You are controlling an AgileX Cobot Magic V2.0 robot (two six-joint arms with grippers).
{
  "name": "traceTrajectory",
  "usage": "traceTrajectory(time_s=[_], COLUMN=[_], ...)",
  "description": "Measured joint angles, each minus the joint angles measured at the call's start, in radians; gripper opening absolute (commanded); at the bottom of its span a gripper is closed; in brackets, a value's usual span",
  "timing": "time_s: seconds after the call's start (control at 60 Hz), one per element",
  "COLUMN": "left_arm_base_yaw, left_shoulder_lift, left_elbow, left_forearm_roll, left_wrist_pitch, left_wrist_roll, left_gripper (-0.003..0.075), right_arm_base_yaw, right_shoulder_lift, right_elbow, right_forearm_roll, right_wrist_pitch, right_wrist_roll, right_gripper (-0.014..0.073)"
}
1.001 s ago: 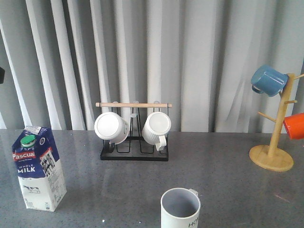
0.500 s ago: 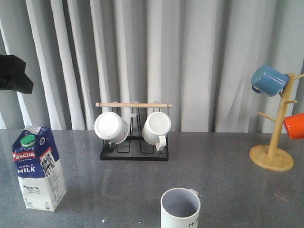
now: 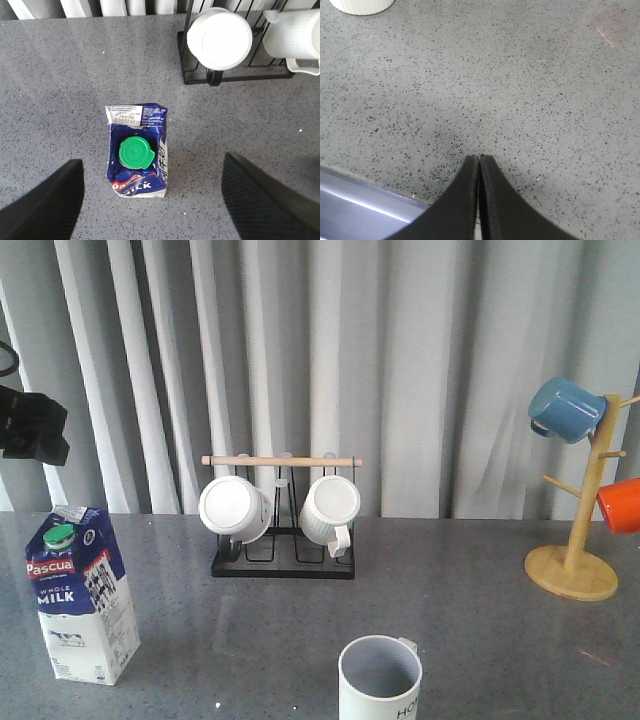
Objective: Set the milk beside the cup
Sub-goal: 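Move the left gripper down over the top of the milk carton, then close the left gripper on the carton's top below the green cap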
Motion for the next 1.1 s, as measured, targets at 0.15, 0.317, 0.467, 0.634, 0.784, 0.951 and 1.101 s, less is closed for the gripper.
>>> traceTrajectory(time_s=[0.15, 0.317, 0.467, 0.634, 0.784, 0.951, 1.101], left_arm_base_yaw=[0.0, 0.0, 0.0, 0.0, 0.0, 0.0, 0.0], left_shoulder_lift=[0.027, 0.055, 0.083, 0.111, 0.131, 0.153, 0.174], left_elbow=[0.001, 0.029, 0.039, 0.039, 0.039, 0.039, 0.039], left_forearm_roll=[0.0, 0.023, 0.043, 0.048, 0.052, 0.051, 0.051], left_wrist_pitch=[-0.002, 0.0, -0.002, -0.003, -0.003, -0.004, -0.005], left_wrist_roll=[0.02, 0.028, 0.029, 0.029, 0.03, 0.03, 0.03], left_gripper=[0.055, 0.055, 0.0549, 0.0549, 0.0549, 0.0549, 0.0549], right_arm_base_yaw=[0.0, 0.0, 0.0, 0.0, 0.0, 0.0, 0.0], right_shoulder_lift=[0.0, 0.0, 0.0, 0.0, 0.0, 0.0, 0.0], right_elbow=[0.0, 0.0, 0.0, 0.0, 0.0, 0.0, 0.0], right_forearm_roll=[0.0, 0.0, 0.0, 0.0, 0.0, 0.0, 0.0], right_wrist_pitch=[0.001, 0.002, 0.002, 0.001, 0.001, 0.001, 0.001], right_wrist_roll=[0.0, 0.0, 0.0, 0.0, 0.0, 0.0, 0.0], right_gripper=[-0.0008, -0.0008, -0.0008, -0.0008, -0.0008, -0.0008, -0.0008])
